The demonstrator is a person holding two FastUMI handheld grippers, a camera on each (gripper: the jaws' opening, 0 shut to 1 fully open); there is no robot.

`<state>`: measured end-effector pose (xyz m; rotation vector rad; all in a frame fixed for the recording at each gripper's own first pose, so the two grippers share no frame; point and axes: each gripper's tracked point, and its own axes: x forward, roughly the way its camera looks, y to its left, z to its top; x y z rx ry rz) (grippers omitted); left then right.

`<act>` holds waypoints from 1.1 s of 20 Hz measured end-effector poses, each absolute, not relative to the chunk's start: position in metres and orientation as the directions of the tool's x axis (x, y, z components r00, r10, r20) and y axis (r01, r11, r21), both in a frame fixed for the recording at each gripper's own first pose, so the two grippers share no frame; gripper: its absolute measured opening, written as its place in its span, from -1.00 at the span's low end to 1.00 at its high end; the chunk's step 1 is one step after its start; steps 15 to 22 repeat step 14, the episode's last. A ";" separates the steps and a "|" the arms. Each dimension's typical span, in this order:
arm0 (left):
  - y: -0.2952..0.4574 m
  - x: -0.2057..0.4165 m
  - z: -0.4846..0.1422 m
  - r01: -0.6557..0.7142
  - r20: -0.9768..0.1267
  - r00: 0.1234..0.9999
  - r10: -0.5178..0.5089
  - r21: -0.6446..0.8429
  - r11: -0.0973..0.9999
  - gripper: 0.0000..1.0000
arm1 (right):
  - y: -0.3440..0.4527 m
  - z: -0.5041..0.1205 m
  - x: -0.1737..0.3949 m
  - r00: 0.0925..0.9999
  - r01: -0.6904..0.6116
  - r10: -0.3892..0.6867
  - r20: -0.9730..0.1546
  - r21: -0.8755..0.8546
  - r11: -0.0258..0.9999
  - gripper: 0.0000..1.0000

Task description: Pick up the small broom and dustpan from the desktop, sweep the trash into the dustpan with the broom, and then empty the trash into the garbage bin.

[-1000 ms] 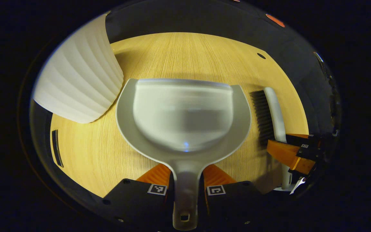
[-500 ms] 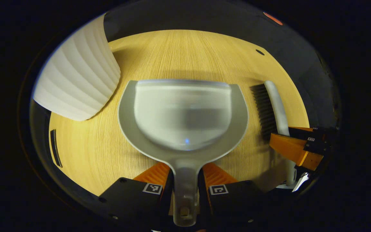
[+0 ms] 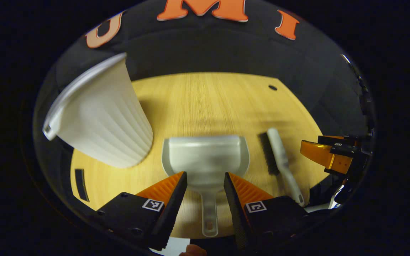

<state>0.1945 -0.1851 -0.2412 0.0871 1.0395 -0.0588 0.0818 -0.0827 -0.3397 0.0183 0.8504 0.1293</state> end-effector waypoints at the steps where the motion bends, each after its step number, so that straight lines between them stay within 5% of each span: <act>1: -0.184 0.219 -0.215 0.100 -0.806 0.592 0.005 0.079 0.992 0.37 | -0.083 -0.316 0.092 0.704 -0.107 0.120 -0.700 0.063 0.992 0.88; 4: -0.179 0.284 -0.151 0.089 -0.646 0.763 0.028 0.147 0.985 0.96 | -0.078 -0.246 0.114 0.823 -0.104 0.127 -0.554 0.073 0.992 0.88; 5: -0.180 0.301 -0.132 0.090 -0.609 0.793 0.015 0.141 0.986 0.94 | -0.077 -0.226 0.121 0.854 -0.106 0.127 -0.504 0.071 0.992 0.88; 6: -0.199 0.250 -0.146 0.082 -0.562 0.827 0.009 0.137 0.987 0.91 | -0.078 -0.205 0.125 0.885 -0.106 0.125 -0.449 0.067 0.992 0.88; 7: -0.191 0.305 -0.103 0.080 -0.503 0.865 -0.002 0.134 0.988 0.89 | -0.075 -0.188 0.128 0.913 -0.109 0.125 -0.388 0.064 0.992 0.88; 11: -0.205 0.320 -0.050 0.084 -0.269 0.962 -0.046 0.128 0.988 0.85 | -0.080 -0.109 0.131 0.983 -0.095 0.100 -0.155 0.043 0.995 0.87; 14: -0.219 0.324 -0.015 0.078 -0.158 0.985 -0.068 0.060 0.995 0.85 | -0.085 -0.091 0.125 0.989 -0.096 0.101 -0.109 0.050 0.994 0.87; 22: -0.219 0.324 -0.015 0.078 -0.158 0.985 -0.068 0.060 0.995 0.85 | -0.085 -0.091 0.125 0.989 -0.096 0.101 -0.109 0.050 0.994 0.87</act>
